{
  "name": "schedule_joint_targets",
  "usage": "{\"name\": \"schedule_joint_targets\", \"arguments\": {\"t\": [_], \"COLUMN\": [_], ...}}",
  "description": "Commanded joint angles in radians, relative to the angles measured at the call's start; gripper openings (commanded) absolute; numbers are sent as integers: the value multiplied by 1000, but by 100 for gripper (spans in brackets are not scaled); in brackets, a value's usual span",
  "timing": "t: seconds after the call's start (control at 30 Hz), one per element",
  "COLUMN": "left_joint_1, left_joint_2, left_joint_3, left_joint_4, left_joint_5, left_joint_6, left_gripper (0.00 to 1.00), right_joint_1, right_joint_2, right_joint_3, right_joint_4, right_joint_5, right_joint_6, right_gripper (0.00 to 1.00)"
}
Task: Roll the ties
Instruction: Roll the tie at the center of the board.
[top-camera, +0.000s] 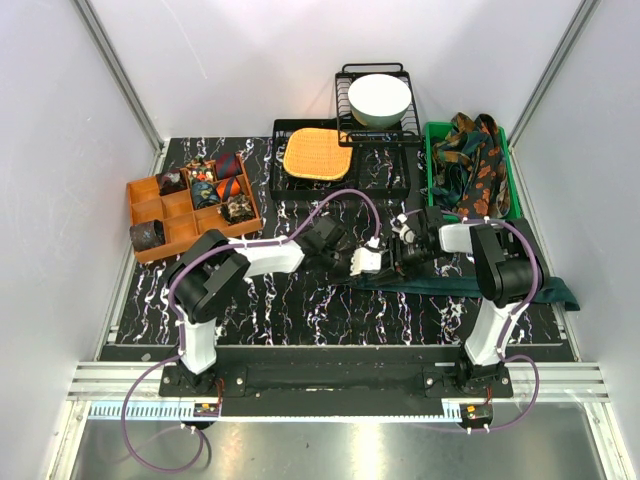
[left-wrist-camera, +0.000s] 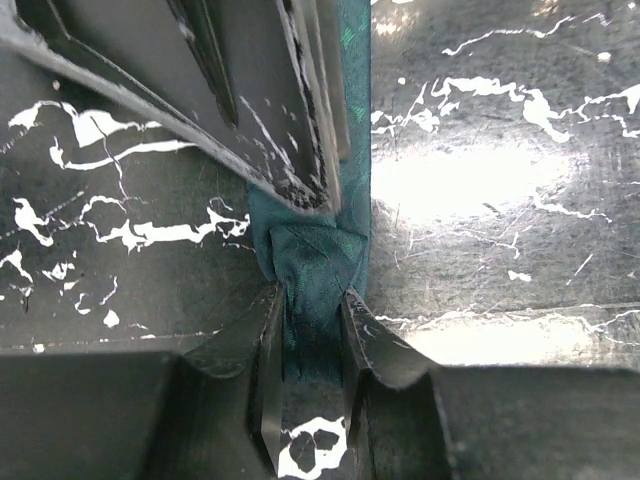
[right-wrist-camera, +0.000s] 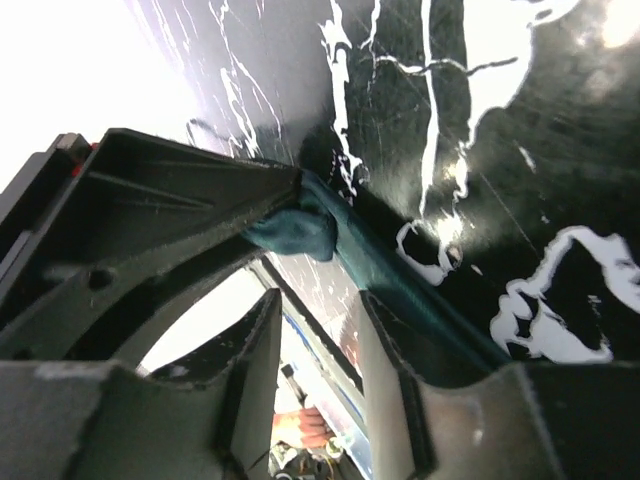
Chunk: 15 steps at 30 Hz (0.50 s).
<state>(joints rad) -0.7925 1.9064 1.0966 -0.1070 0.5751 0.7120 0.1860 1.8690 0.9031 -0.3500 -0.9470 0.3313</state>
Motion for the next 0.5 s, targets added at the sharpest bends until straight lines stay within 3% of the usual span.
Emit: {"name": "schedule_joint_targets", "arguments": {"t": [0.0, 0.2, 0.47], "left_joint_1": [-24, -30, -31], "left_joint_2": [54, 69, 80], "left_joint_3": [34, 58, 69], "left_joint_4": [-230, -270, -281], "left_joint_5": [-159, -169, -161], "left_joint_6": [-17, -8, -25], "left_gripper": [18, 20, 20], "right_joint_1": [29, 75, 112], "right_joint_2": [-21, 16, 53], "right_joint_3": [-27, -21, -15], "right_joint_4": [176, 299, 307], "right_joint_5": [-53, -36, -13], "right_joint_6": [95, 166, 163], "right_gripper": [43, 41, 37]}}
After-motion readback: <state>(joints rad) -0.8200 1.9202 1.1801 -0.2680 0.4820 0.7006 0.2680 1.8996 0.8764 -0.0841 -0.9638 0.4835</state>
